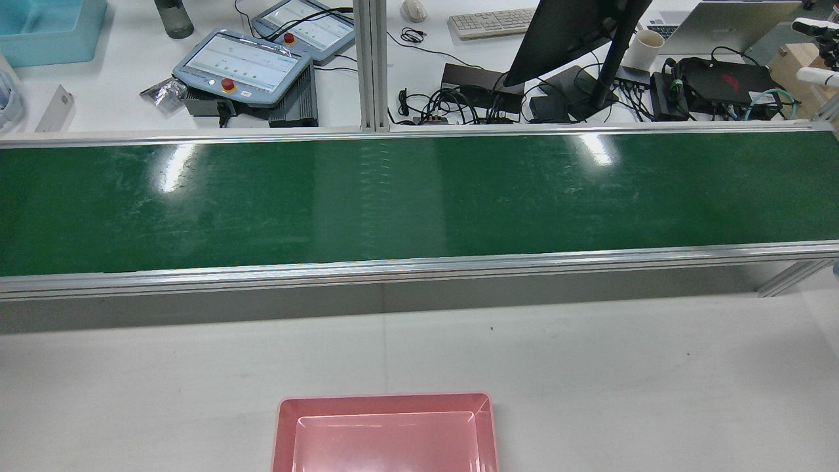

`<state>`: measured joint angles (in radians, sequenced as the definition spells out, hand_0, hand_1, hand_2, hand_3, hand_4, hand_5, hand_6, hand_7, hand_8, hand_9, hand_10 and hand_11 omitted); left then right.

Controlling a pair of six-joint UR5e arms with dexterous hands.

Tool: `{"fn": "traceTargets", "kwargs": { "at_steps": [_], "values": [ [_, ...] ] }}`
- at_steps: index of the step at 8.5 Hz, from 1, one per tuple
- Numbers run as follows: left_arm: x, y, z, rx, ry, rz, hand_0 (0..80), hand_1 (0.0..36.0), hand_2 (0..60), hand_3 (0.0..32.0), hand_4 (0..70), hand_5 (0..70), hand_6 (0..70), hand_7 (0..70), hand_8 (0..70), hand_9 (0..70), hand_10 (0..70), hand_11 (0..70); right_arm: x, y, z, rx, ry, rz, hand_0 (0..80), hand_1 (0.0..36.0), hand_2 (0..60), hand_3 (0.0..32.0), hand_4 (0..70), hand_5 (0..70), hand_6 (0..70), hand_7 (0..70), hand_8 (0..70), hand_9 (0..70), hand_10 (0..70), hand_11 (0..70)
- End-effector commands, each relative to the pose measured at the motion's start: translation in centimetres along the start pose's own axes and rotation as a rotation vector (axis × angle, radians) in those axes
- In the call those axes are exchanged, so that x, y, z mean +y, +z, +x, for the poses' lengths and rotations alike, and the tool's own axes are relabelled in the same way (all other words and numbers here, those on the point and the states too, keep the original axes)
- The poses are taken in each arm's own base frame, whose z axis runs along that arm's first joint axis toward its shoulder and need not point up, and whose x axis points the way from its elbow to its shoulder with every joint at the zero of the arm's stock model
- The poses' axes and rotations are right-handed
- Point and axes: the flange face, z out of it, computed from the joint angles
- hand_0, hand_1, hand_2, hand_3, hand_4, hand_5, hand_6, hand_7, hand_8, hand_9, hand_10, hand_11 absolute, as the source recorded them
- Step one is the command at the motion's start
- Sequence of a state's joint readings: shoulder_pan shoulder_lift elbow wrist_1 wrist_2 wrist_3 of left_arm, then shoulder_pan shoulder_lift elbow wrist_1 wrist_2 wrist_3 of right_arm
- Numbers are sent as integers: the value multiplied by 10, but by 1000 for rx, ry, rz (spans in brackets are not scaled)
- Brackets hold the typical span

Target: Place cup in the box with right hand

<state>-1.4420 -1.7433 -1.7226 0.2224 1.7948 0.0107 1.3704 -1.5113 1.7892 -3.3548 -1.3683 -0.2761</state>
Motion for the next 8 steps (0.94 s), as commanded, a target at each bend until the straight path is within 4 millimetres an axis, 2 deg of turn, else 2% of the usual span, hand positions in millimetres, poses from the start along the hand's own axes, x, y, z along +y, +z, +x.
{"fn": "traceTargets", "kwargs": {
  "at_steps": [1, 2, 4, 5, 7, 8],
  "values": [
    [0, 0, 0, 0, 0, 1, 0, 0, 0, 0, 0, 0, 0, 0, 0, 0, 0, 0, -2, -2, -1, 0, -1, 3, 564, 173, 41, 0, 111, 57, 69, 279, 11, 72, 0, 0],
    [-1, 0, 0, 0, 0, 2, 0, 0, 0, 0, 0, 0, 0, 0, 0, 0, 0, 0, -3, -3, -1, 1, 0, 6, 555, 182, 62, 0, 99, 57, 69, 279, 12, 73, 0, 0],
    [0, 0, 0, 0, 0, -1, 0, 0, 0, 0, 0, 0, 0, 0, 0, 0, 0, 0, -4, -4, -1, 1, 0, 8, 561, 174, 43, 0, 109, 57, 67, 267, 11, 70, 0, 0],
    [0, 0, 0, 0, 0, -1, 0, 0, 0, 0, 0, 0, 0, 0, 0, 0, 0, 0, -6, -5, -1, 1, -1, 11, 575, 157, 0, 0, 131, 57, 66, 266, 12, 71, 0, 0],
    [0, 0, 0, 0, 0, 1, 0, 0, 0, 0, 0, 0, 0, 0, 0, 0, 0, 0, -5, -4, -1, 2, -1, 9, 575, 158, 0, 0, 131, 58, 67, 266, 12, 71, 0, 0],
    [0, 0, 0, 0, 0, 1, 0, 0, 0, 0, 0, 0, 0, 0, 0, 0, 0, 0, -5, -4, -1, 2, -1, 9, 568, 169, 22, 0, 120, 59, 67, 266, 12, 71, 0, 0]
  ]
}}
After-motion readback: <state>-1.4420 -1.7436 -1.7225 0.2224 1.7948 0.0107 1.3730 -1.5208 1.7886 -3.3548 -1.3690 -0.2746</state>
